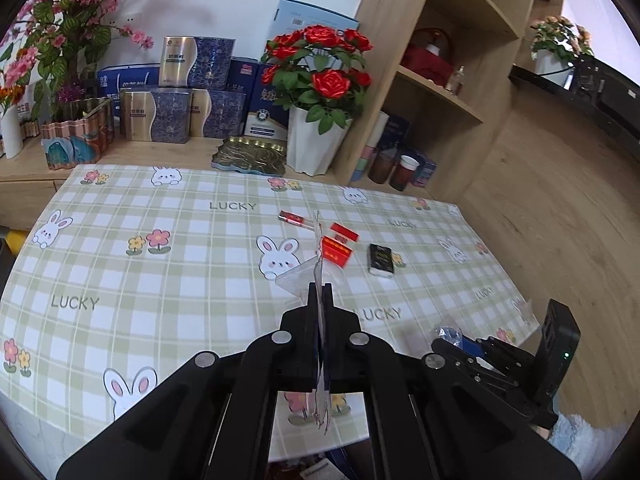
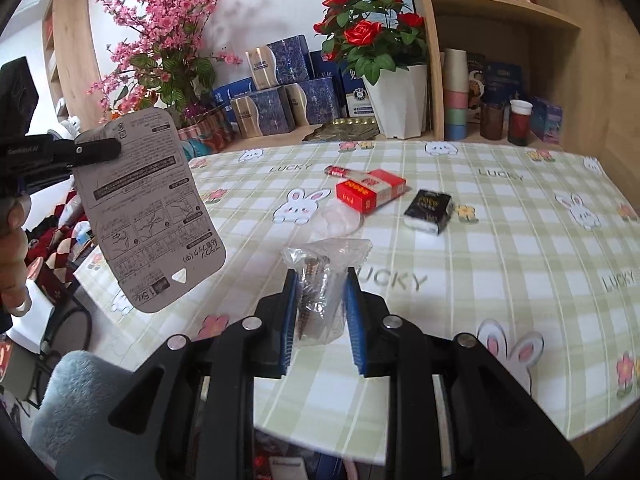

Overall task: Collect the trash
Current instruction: 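Carry the plastic bag over the bin and open the right gripper while the left holds the receipt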

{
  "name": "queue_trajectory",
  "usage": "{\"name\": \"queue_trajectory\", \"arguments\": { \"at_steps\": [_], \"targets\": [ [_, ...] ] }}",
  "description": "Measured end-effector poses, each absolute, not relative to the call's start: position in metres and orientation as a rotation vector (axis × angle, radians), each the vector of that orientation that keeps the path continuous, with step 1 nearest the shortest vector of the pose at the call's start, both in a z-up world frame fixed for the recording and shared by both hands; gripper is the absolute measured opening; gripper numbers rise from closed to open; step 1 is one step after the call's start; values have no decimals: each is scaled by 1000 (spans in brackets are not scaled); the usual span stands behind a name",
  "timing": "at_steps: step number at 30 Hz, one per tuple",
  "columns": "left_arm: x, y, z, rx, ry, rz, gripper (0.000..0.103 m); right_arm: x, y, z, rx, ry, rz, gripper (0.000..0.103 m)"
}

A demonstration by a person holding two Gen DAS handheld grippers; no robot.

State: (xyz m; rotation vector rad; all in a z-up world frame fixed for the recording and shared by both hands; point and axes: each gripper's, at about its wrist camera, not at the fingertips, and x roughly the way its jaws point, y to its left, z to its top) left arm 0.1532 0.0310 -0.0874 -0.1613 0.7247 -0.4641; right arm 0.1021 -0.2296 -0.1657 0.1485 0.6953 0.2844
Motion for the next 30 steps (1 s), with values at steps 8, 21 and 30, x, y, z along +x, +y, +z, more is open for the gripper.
{"name": "queue_trajectory", "arguments": {
  "at_steps": [8, 21, 30],
  "targets": [
    [88, 32, -97, -139, 744, -502, 1, 54, -213, -183, 132, 752, 400, 26],
    [20, 39, -138, -134, 808, -481, 2, 22, -146, -275, -79, 1071, 575, 26],
    [16, 46, -149, -137, 828, -468, 2, 24, -133, -312, -145, 1189, 539, 26]
  ]
}}
